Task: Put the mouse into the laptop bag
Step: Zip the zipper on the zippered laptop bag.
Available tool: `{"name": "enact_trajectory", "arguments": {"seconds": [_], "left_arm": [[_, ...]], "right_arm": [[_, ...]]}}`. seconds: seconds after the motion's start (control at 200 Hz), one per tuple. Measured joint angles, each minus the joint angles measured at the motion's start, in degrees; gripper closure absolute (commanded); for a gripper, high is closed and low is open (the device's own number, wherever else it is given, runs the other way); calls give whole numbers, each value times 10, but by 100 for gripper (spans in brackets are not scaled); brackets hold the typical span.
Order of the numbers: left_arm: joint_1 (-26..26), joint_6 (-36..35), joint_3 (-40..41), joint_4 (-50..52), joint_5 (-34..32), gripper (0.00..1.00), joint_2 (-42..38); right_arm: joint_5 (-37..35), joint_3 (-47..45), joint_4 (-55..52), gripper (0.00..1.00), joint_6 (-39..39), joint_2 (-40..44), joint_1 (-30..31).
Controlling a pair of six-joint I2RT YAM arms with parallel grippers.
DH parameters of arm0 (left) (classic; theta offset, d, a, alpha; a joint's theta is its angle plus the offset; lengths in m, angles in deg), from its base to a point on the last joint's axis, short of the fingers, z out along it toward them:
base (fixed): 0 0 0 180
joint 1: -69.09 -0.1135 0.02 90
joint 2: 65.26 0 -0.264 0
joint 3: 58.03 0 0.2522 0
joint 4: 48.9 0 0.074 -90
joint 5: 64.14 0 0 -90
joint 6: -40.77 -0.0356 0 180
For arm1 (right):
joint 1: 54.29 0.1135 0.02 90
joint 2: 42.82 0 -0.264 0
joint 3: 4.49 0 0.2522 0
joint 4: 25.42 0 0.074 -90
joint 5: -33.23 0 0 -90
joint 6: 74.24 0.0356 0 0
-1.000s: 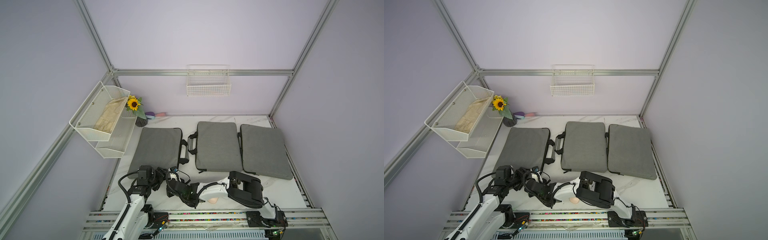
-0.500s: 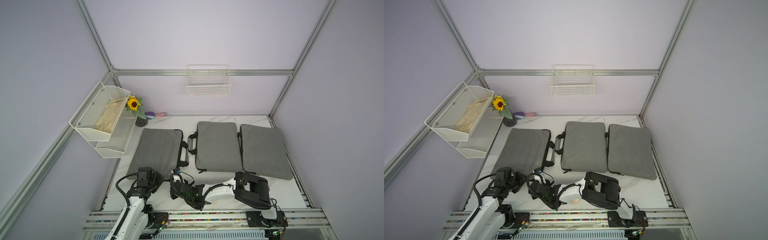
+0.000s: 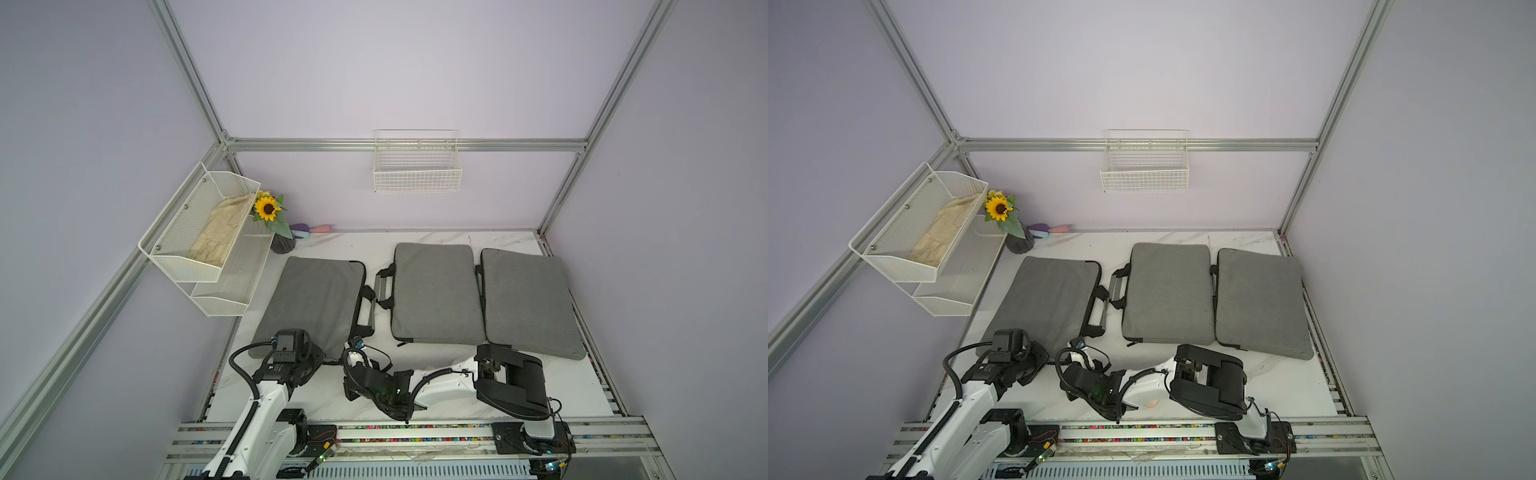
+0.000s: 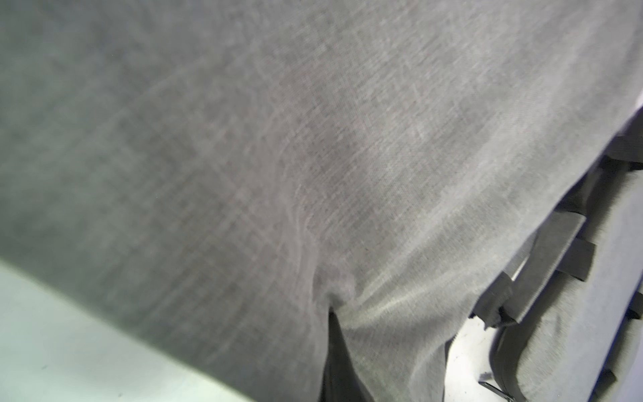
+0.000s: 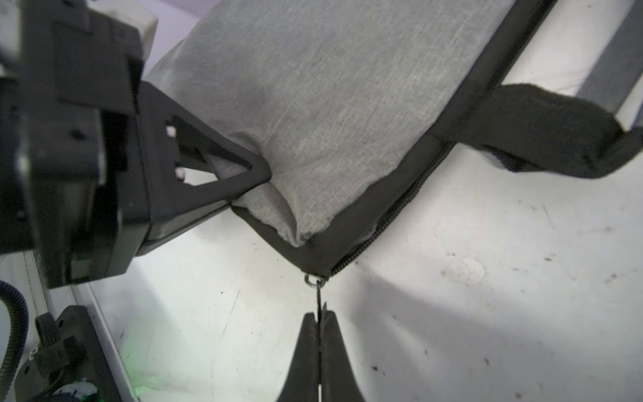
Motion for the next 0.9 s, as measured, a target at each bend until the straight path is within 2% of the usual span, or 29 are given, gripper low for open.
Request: {"name": "enact_trajectory", "arguments": {"seconds": [0.295, 0.355, 0.42, 0.52, 0.555, 0.655, 0.9], "left_arm": [[-38, -23, -70, 33, -47, 98, 104], [-46, -24, -80, 35, -51, 86, 121], [-54, -28, -84, 35, -61, 64, 130], [-64, -23, -84, 46, -78, 36, 120], [-66, -23, -84, 45, -79, 29, 108], [-67, -17, -83, 44, -69, 20, 53], [-70, -4, -9, 57, 7, 21, -79]], "right_arm": [[15, 77, 23, 100, -21, -82, 22], [21, 91, 29, 100, -21, -95, 23], [26, 106, 31, 100, -22, -107, 23], [37, 121, 35, 100, -24, -116, 23], [43, 125, 35, 100, -26, -117, 23], [69, 132, 37, 100, -30, -120, 25], [94, 120, 52, 100, -30, -121, 21]]}}
